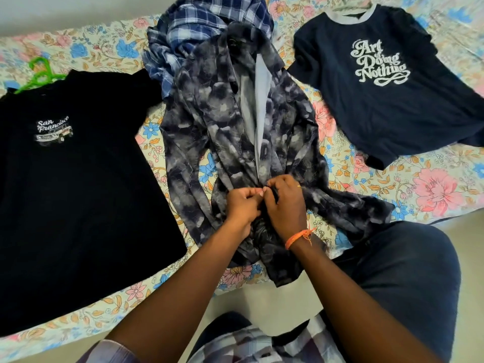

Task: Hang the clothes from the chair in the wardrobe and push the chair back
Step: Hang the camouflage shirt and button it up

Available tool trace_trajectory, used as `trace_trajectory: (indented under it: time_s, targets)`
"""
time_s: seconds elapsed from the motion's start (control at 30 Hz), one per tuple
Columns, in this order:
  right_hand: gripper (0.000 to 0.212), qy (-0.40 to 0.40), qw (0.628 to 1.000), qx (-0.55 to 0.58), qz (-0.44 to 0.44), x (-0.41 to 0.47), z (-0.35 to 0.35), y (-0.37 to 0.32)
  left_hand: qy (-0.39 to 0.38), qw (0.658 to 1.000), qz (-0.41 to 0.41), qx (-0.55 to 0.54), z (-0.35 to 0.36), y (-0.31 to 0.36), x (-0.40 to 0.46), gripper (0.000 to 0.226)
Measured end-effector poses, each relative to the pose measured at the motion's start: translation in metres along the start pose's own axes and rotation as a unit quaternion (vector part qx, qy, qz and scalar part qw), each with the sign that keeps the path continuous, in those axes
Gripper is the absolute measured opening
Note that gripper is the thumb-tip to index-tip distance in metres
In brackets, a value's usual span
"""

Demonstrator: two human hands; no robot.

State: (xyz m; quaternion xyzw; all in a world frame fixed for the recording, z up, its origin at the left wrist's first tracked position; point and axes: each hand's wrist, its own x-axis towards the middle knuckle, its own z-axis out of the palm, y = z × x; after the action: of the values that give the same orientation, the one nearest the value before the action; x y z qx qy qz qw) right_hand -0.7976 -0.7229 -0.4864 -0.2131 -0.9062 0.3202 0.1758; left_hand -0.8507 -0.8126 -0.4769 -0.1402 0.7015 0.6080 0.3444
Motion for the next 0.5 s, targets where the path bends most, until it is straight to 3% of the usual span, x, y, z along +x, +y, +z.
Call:
trace_trajectory:
  time_s: [0.17, 0.5]
  targets:
    - [0.006, 0.010, 0.999, 0.027, 0.032, -0.007, -0.002, -0.003, -0.023, 0.996, -0.040, -0.082, -0.003, 0.000, -0.002, 0.017]
    - [0.006, 0.023, 0.999, 0.035, 0.032, -0.016, 0.001, -0.004, -0.007, 0.992, -0.059, -0.109, -0.004, 0.003, -0.003, 0.017]
